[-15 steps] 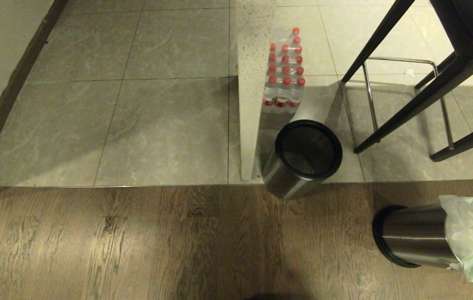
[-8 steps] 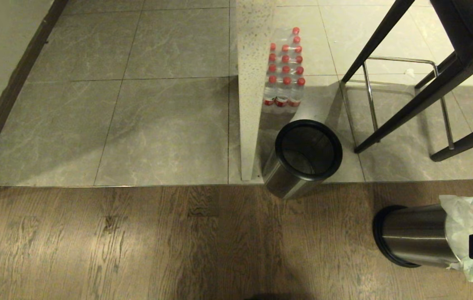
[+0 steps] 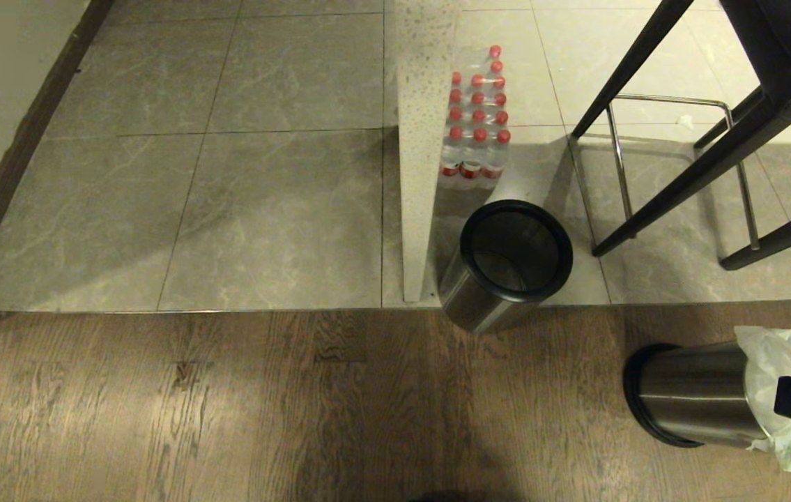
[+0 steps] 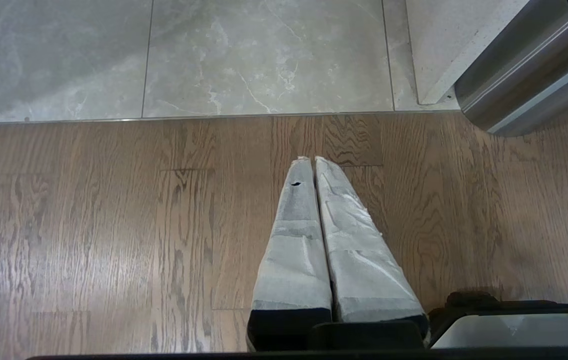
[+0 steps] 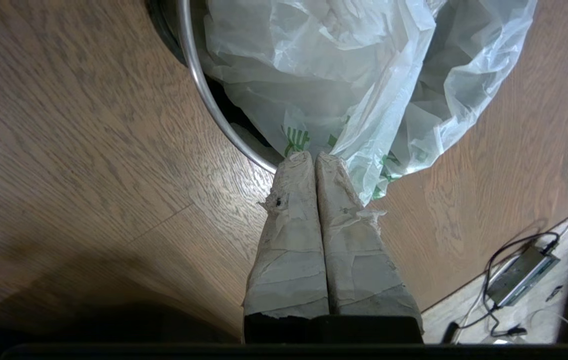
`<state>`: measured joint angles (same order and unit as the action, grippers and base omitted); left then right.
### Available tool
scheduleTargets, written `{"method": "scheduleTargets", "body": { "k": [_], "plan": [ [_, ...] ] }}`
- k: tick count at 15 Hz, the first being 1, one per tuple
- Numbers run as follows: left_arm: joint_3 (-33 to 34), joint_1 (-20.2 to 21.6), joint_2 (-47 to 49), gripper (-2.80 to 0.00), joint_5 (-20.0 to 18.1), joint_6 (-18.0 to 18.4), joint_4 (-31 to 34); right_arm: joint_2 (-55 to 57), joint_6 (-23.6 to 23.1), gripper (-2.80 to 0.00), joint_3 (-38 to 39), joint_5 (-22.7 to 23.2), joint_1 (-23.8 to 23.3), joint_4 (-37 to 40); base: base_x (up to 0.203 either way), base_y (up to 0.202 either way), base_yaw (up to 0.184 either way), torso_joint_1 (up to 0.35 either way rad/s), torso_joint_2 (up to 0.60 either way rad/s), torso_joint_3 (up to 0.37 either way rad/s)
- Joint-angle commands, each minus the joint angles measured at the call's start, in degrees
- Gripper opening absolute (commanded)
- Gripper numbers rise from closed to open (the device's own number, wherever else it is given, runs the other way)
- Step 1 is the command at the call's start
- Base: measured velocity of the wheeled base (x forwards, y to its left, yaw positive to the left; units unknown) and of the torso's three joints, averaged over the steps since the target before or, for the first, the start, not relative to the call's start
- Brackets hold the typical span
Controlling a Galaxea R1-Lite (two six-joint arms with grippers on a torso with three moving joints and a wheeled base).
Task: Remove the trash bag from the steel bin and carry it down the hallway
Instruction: Pick up the trash bag
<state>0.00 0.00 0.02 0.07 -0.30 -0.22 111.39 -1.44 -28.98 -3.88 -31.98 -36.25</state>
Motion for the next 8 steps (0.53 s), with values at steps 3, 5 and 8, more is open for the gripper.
{"method": "scheduleTargets", "body": {
  "k": [3, 5, 8],
  "plan": [
    [0.09, 0.0, 0.06, -2.8, 0.04, -0.05, -0.04, -0.03, -0.23, -2.8, 0.08, -0.45, -0.03, -0.66, 0.0, 0.0, 0.0, 0.0, 0.0, 0.0],
    [0.0, 0.09, 0.06, -2.8, 0.09, -0.05, -0.04, -0.59, -0.14, -0.57, 0.54, -0.48, -0.23, -0.79, 0.0, 0.0, 0.0, 0.0, 0.0, 0.0],
    [0.0, 0.0, 0.06, -2.8, 0.01, -0.05, -0.04, -0.2, -0.44, 0.0, 0.86, -0.52, -0.28, -0.73, 0.0, 0.0, 0.0, 0.0, 0.0, 0.0]
  ]
}}
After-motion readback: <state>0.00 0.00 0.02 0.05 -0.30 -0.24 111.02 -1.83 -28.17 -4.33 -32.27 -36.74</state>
